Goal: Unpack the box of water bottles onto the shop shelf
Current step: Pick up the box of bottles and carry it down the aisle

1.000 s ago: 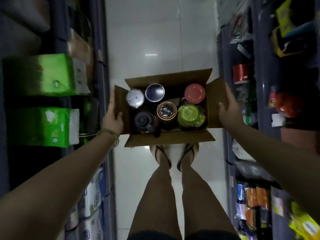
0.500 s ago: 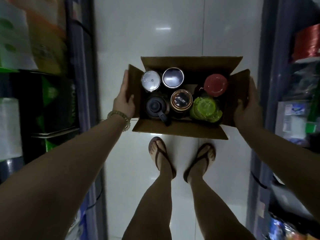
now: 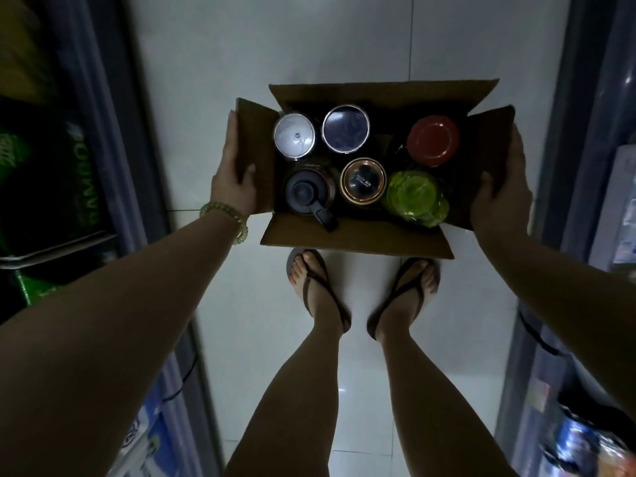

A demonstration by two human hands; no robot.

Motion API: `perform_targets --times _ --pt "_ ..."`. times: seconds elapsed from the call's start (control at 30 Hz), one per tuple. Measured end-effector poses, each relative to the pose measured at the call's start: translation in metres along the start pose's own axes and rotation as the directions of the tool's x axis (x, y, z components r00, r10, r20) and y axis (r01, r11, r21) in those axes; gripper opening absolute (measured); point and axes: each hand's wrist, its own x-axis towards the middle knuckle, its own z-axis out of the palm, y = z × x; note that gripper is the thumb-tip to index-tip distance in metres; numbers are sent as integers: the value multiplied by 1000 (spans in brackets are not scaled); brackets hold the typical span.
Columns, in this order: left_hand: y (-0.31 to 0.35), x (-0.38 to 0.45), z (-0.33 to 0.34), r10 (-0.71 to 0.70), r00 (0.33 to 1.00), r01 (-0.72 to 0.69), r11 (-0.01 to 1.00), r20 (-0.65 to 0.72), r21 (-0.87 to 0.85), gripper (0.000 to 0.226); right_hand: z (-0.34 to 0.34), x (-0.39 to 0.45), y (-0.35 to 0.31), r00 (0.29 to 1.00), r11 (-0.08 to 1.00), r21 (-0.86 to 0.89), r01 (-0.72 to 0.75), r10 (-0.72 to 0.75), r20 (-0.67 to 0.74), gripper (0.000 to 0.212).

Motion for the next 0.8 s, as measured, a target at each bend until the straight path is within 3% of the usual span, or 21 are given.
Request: perform_targets --times 0.13,0.8 --pt "-11 3 -3 34 999 -34 999 1 -19 71 -1 0 8 1000 1000 4 -2 2 -24 60" --pt "-13 -8 -4 -105 994 105 994 -17 -15 77 -1 0 32 999 999 45 -25 26 -28 61"
